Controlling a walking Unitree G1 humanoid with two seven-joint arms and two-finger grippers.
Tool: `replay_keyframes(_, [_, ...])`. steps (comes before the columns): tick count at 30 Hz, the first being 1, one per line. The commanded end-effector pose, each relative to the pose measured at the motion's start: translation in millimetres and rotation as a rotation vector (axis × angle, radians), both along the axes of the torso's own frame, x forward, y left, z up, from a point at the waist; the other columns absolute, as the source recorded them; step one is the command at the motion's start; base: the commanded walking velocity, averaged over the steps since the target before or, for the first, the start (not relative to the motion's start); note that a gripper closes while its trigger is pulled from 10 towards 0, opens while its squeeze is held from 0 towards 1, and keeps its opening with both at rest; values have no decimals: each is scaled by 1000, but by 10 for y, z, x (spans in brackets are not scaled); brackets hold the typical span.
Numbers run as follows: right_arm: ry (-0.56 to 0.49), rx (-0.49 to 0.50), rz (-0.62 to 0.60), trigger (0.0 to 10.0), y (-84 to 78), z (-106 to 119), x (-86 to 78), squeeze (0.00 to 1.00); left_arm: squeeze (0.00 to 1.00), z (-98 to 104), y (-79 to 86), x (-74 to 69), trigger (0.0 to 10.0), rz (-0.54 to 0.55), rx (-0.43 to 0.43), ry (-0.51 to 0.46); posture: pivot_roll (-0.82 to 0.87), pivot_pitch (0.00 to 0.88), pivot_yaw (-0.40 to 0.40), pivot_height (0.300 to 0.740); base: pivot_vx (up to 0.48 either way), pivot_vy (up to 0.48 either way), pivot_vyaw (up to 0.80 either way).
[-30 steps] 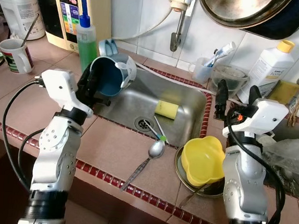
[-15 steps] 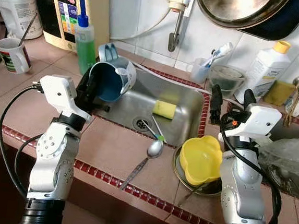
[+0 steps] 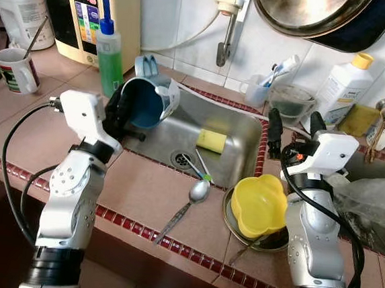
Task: Kitchen organization
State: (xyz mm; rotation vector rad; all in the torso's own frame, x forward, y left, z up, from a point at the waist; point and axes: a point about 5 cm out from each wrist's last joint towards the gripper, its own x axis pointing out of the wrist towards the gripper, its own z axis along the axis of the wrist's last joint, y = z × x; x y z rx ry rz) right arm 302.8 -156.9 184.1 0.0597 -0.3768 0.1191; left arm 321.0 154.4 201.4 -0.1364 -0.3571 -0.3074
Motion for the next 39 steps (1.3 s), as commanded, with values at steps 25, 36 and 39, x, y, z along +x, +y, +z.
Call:
replay_keyframes(25, [181, -12, 290, 10000, 70, 184, -478, 0, 0, -257, -73, 606, 10000, -116, 194, 198, -67, 55, -52, 740, 0, 0, 0])
replay_keyframes(36, [291, 12, 321, 10000, 118, 144, -796, 0, 0, -405, -151, 690, 10000, -130, 258, 283, -122, 148, -51, 740, 0, 0, 0])
replay_keyframes(39, [302, 27, 327, 10000, 121, 162, -849, 0, 0, -401, -155, 706, 10000, -128, 265, 289, -130, 157, -50, 740, 0, 0, 0])
